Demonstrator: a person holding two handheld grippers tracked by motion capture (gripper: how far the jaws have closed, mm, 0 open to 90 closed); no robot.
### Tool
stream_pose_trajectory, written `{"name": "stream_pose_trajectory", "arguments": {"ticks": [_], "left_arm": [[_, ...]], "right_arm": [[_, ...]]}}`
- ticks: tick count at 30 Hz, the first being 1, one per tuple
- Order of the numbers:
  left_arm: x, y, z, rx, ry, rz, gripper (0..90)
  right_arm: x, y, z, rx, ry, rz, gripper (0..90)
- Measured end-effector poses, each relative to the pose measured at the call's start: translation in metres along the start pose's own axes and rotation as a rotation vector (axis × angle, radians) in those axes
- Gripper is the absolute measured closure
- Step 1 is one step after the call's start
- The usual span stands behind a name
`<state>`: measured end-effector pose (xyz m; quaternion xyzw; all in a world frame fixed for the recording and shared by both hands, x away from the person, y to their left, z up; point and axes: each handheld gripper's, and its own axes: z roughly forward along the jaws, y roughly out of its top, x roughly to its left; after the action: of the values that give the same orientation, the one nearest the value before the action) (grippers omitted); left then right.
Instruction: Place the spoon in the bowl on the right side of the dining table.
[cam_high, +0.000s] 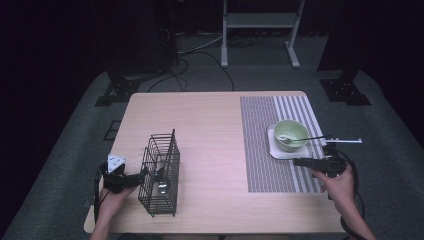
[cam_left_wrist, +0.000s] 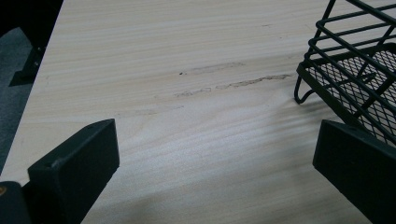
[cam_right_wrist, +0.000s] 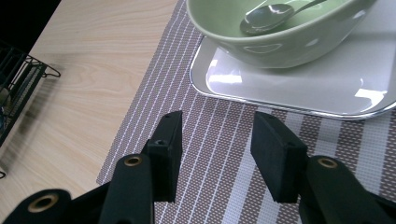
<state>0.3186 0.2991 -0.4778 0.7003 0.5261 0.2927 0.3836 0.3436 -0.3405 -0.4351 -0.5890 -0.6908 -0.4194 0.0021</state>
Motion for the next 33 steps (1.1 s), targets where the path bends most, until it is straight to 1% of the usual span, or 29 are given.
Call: {"name": "stream_pose_trajectory", "arguments": {"ticks": [4,12,15,19,27,33], "left_arm": [[0.000,0.000,0.000,0.000,-0.001,-0.001,0.0],[0.000,0.000,0.000,0.001,0.000,0.001,0.0],[0.000,0.000,0.000,0.001,0.000,0.001,0.0],[0.000,0.000,0.000,0.000,0.000,0.001,0.0],[0.000,0.000,0.000,0.001,-0.001,0.001,0.0],[0.000,0.000,0.000,0.000,-0.001,0.002,0.0]], "right_arm": [[0.004,-0.002,0.002,0.012,-0.002,-0.017,51.9],[0.013,-0.007,0.007,0.033,0.007,-0.044,50.8],[0.017,-0.010,0.008,0.042,0.006,-0.065,50.4],[0.022,-0.012,0.011,0.051,0.010,-0.080,50.1],[0.033,-0.017,0.016,0.065,0.023,-0.118,49.3],[0.040,-0.021,0.020,0.072,0.037,-0.132,48.8]]}}
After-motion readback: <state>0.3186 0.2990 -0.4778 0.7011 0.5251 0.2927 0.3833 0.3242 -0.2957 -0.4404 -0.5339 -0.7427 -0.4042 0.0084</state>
